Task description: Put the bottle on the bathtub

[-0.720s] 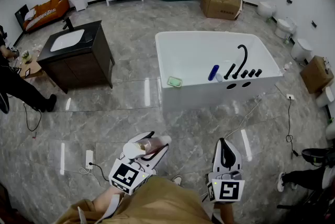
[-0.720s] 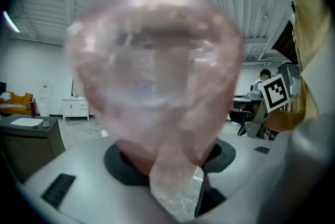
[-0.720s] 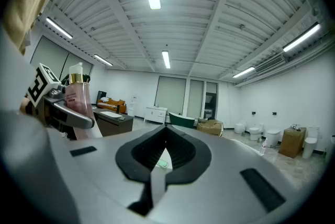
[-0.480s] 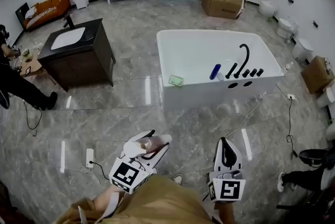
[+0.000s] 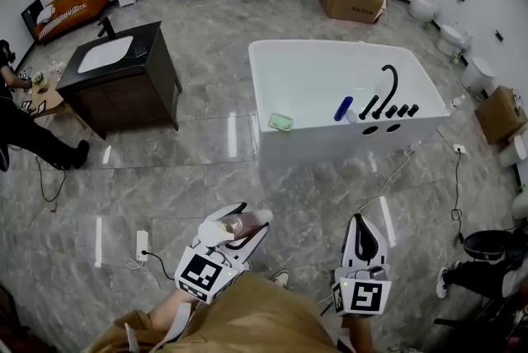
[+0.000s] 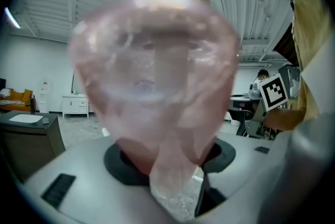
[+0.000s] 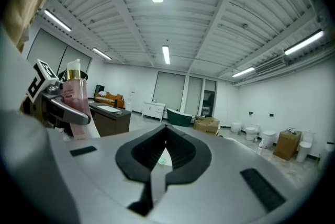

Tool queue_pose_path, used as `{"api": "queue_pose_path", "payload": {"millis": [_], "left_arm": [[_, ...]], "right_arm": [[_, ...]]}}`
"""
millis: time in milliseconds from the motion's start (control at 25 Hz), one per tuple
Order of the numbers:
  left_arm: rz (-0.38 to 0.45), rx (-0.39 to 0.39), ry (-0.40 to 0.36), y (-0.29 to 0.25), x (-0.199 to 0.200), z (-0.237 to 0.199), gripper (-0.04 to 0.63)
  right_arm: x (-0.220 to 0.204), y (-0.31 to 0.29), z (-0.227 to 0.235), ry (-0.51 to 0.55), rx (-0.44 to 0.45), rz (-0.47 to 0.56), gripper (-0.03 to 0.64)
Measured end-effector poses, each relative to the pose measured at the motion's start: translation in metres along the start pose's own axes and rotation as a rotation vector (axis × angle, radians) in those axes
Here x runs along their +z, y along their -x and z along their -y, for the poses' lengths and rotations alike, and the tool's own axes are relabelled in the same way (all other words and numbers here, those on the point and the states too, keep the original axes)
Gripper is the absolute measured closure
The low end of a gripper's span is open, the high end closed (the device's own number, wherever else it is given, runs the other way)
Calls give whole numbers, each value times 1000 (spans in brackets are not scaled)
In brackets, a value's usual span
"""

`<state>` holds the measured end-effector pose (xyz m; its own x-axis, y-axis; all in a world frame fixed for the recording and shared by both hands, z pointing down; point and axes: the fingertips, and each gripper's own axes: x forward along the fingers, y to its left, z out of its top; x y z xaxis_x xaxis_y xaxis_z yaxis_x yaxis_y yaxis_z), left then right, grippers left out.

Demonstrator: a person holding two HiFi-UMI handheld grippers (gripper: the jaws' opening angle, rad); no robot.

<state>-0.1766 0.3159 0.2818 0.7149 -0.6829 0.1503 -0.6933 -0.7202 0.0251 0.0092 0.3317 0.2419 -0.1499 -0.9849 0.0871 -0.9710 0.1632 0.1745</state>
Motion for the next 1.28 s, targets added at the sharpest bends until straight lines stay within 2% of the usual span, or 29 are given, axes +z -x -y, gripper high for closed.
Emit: {"api": "queue_pose_path", "payload": {"millis": [120, 280, 520, 840, 1000, 1280], "left_arm": [[-10, 1, 15, 0, -1, -11, 356], [-6, -43, 20, -2, -20, -21, 356], [-4, -92, 19, 1, -27, -32, 356], [-31, -118, 20, -15, -33, -34, 356], [-44, -111, 24, -35, -34, -37, 356], [-74, -51, 60, -93, -31, -53, 356]], "right_arm": [[-2, -4, -7, 20, -14, -21, 612], [-9, -6, -17, 36, -38, -50, 612], [-11, -2, -32, 46, -78, -79, 612], [-16, -9, -22, 33, -98, -85, 612], [-28, -29, -10, 10, -81, -98, 612], [-35, -100, 27, -5, 4, -87, 612]]}}
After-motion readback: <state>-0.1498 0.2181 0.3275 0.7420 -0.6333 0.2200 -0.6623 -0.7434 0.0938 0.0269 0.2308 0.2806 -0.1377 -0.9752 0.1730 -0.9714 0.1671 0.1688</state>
